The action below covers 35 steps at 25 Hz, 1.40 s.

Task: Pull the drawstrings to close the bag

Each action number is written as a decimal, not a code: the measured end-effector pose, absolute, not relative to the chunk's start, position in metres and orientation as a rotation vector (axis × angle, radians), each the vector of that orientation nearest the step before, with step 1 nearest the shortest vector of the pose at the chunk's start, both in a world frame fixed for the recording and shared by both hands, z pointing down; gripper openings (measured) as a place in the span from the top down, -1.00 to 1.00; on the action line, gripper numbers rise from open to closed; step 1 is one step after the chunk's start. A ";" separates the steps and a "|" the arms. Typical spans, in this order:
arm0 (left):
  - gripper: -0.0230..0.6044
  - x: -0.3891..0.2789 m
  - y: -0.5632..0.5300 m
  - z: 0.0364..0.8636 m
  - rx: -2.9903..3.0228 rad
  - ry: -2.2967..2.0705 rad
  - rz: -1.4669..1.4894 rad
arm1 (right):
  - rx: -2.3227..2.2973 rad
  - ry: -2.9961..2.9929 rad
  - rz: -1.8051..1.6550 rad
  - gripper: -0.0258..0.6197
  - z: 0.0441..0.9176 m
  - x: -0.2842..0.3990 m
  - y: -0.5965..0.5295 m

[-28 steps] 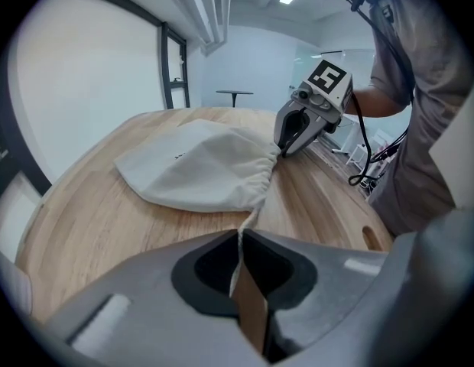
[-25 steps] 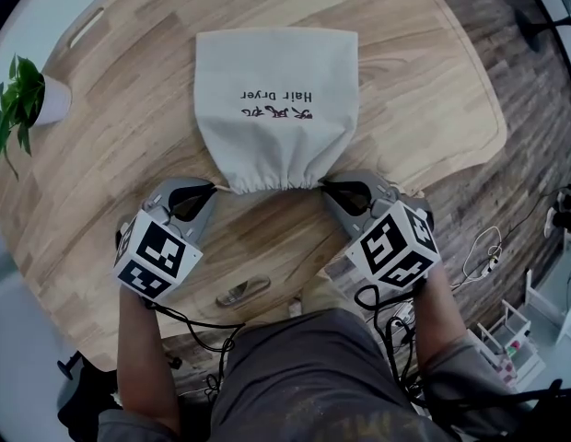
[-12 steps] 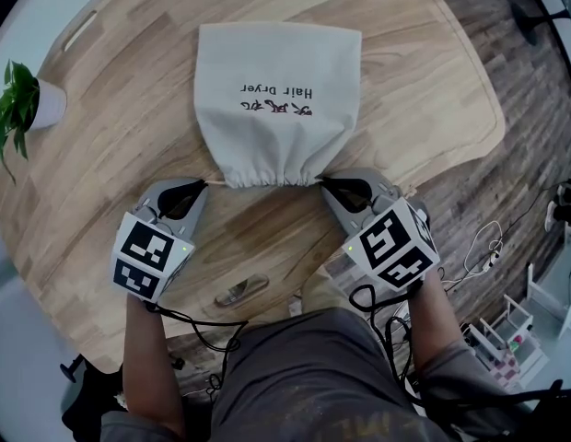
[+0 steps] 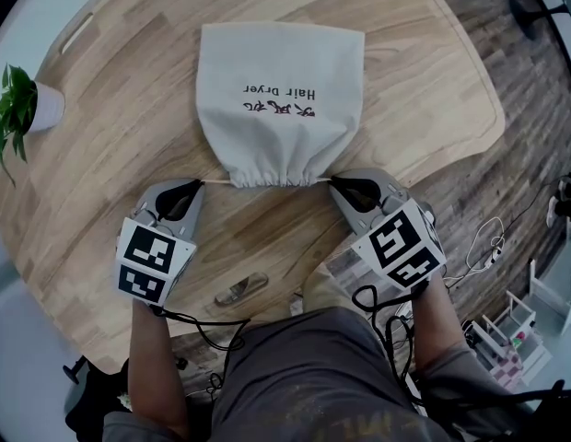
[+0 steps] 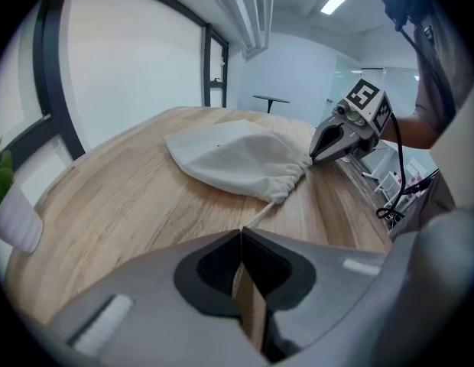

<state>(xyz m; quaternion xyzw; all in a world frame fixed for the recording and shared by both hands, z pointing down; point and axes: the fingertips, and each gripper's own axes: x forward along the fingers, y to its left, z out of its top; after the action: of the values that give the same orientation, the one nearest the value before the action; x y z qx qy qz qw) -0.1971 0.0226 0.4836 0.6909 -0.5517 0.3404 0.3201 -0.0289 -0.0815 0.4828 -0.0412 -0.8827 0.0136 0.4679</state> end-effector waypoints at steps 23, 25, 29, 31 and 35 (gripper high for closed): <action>0.91 -0.203 0.018 0.468 1.803 -1.599 0.927 | -0.047 -2.239 0.026 0.82 0.466 -0.025 -0.093; 0.91 -0.207 0.014 0.450 1.809 -1.654 0.931 | -0.028 -2.276 0.015 0.82 0.447 -0.029 -0.098; 0.91 -0.209 -0.001 0.395 1.825 -1.793 0.928 | 0.027 -2.372 0.011 0.82 0.394 -0.034 -0.117; 0.91 -0.211 -0.009 0.361 1.835 -1.863 0.934 | 0.056 -2.431 0.015 0.82 0.360 -0.038 -0.127; 0.90 -0.224 -0.027 0.285 1.849 -2.042 0.927 | 0.114 -2.560 -0.018 0.82 0.287 -0.051 -0.145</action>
<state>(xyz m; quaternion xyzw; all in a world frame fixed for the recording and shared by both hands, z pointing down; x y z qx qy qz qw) -0.2243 -0.0273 0.2849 0.6318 -0.6978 0.3167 0.1170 -0.0511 -0.1452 0.2866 0.0428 -0.9574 -0.0069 0.2855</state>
